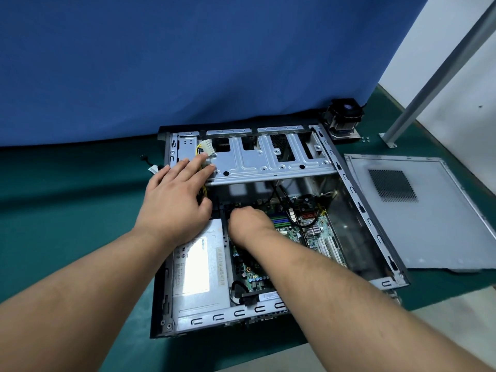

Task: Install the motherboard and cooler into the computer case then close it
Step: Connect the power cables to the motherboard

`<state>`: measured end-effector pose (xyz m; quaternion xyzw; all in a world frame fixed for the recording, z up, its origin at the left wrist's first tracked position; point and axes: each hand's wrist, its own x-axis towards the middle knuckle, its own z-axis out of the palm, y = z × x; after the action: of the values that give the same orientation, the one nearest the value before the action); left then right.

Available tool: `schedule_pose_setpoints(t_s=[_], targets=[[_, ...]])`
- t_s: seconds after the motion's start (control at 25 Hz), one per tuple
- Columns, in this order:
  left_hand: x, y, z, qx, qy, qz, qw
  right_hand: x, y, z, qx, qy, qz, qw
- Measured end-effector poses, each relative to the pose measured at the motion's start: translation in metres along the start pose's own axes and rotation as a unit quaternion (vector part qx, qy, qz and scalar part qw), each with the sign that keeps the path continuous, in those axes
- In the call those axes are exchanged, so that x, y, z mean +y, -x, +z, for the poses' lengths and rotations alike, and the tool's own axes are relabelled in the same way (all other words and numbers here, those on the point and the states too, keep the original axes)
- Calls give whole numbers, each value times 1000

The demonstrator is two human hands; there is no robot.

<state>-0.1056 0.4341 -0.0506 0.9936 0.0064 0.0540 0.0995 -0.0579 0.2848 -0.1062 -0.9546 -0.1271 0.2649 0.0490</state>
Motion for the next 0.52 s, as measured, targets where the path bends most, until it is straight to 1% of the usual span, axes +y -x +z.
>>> schedule_pose_setpoints(t_s=[0.08, 0.12, 0.16, 0.2, 0.24, 0.28, 0.36, 0.44, 0.52], targets=[[-2, 0, 1, 1, 0, -1, 1000, 9, 5, -9, -19, -43, -14, 999], [-2, 0, 1, 0, 1, 1, 1000, 20, 10, -16, -16, -70, -14, 997], [-3, 0, 1, 1, 2, 2, 1000, 35, 15, -23, 7, -96, -1, 995], [-3, 0, 2, 3, 4, 3, 1000, 52, 20, -30, 52, -112, 28, 992], [-3, -1, 2, 4, 5, 5, 1000, 70, 25, -35, 98, -114, 72, 986], [-3, 0, 3, 5, 6, 6, 1000, 85, 31, -37, 120, -102, 118, 980], [-3, 0, 3, 8, 7, 8, 1000, 97, 37, -34, 95, -101, 171, 975], [-4, 0, 3, 9, 6, 9, 1000, 94, 35, -28, 85, -120, 188, 971], [-5, -1, 4, 8, 3, 8, 1000, 88, 34, -25, 101, -120, 192, 969]])
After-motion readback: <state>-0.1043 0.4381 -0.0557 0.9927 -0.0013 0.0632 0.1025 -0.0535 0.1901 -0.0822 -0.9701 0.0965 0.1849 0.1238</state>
